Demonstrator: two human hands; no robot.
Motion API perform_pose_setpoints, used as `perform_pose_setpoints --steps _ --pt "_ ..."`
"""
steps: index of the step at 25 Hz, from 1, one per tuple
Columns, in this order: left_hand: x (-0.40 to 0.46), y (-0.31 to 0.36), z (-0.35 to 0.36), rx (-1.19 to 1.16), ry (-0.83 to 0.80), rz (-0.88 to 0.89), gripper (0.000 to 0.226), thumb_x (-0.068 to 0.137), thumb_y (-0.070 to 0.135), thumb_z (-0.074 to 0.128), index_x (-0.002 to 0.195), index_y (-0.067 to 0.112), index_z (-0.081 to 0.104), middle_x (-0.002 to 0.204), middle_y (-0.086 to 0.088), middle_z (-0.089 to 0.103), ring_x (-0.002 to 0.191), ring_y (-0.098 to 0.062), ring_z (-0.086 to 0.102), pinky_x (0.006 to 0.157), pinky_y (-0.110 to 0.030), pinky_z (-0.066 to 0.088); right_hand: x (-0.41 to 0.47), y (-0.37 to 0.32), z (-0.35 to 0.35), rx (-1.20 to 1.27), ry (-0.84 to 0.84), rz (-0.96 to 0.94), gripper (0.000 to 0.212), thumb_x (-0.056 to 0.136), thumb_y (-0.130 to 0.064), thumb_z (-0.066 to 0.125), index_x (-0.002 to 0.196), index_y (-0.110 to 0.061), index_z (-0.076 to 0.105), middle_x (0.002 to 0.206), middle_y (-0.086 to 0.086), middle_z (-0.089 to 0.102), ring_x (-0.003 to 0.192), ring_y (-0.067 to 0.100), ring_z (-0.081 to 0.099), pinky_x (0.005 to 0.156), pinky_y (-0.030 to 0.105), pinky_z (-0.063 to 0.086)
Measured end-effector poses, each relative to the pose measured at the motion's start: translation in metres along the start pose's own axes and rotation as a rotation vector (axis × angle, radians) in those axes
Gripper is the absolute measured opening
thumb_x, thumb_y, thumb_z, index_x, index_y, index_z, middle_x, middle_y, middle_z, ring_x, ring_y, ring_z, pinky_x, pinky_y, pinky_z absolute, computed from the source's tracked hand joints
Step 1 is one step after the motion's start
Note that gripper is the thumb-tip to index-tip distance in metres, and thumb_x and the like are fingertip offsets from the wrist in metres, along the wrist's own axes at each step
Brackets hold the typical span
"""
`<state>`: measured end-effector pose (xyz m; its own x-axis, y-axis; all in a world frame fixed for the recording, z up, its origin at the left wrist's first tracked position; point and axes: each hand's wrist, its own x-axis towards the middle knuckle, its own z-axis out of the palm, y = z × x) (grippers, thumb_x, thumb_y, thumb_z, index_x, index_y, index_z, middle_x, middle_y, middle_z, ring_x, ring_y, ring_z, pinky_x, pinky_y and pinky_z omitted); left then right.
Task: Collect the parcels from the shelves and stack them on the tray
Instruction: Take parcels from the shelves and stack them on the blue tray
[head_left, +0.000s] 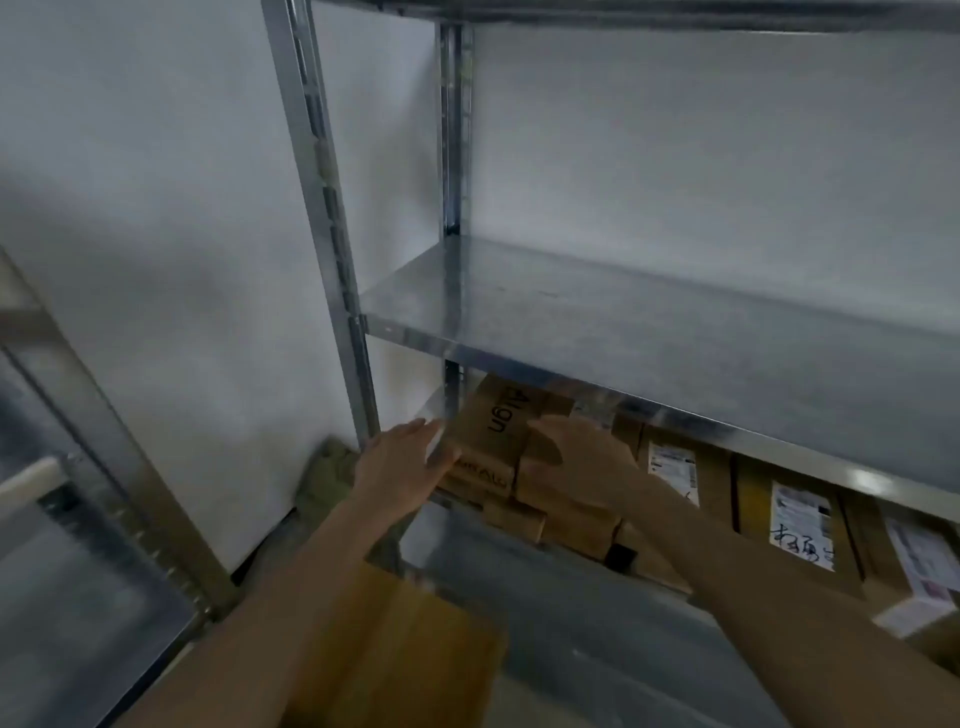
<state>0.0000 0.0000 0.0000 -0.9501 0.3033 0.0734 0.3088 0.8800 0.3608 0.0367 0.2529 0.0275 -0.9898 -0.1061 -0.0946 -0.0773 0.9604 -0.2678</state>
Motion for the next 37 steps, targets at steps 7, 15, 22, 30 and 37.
perform_pose_setpoints --steps 7,15,22,30,37 --pt "0.059 -0.024 0.046 -0.011 -0.009 0.028 0.059 0.100 0.058 0.032 0.149 0.024 0.037 0.142 0.001 0.053 0.129 -0.020 0.051 0.108 -0.038 0.038 0.061 0.014 0.046 -0.035 -0.008 0.084 0.076 0.088 -0.069 0.044 0.154 -0.038 0.027 0.163 -0.009 0.025 0.146 0.022 0.032 0.117 0.043 0.031" --pt "0.104 -0.034 0.093 -0.117 -0.054 -0.034 0.059 0.100 0.059 0.032 0.148 0.025 0.035 0.128 0.001 0.064 0.116 -0.023 0.061 0.096 -0.039 0.048 0.088 0.028 0.067 -0.090 -0.054 0.057 0.071 0.096 -0.061 0.046 0.157 -0.035 0.021 0.165 -0.008 0.016 0.151 0.016 0.016 0.123 0.038 0.015" --pt "0.132 -0.044 0.133 -0.294 -0.131 -0.166 0.068 0.088 0.074 0.032 0.143 0.033 0.034 0.119 0.004 0.063 0.105 -0.025 0.064 0.087 -0.049 0.055 0.102 0.038 0.085 -0.126 -0.038 0.066 0.070 0.096 -0.063 0.045 0.156 -0.035 0.025 0.164 -0.008 0.020 0.149 0.016 0.021 0.123 0.039 0.017" --pt "0.136 -0.063 0.136 -0.548 -0.108 -0.278 0.051 0.098 0.047 0.049 0.143 0.023 0.042 0.131 -0.001 0.059 0.119 -0.027 0.057 0.100 -0.043 0.045 0.122 0.022 0.092 -0.176 -0.035 0.035 0.072 0.094 -0.067 0.045 0.155 -0.034 0.026 0.163 -0.006 0.024 0.149 0.014 0.021 0.123 0.038 0.009" --pt "0.130 -0.086 0.133 -0.729 -0.018 -0.375 0.049 0.095 0.043 0.058 0.138 0.023 0.050 0.125 0.000 0.062 0.115 -0.026 0.058 0.101 -0.049 0.048 0.144 0.001 0.106 -0.272 -0.135 0.120 0.085 0.085 -0.081 0.038 0.155 -0.036 0.022 0.151 0.009 0.041 0.141 0.025 0.035 0.122 0.043 0.011"
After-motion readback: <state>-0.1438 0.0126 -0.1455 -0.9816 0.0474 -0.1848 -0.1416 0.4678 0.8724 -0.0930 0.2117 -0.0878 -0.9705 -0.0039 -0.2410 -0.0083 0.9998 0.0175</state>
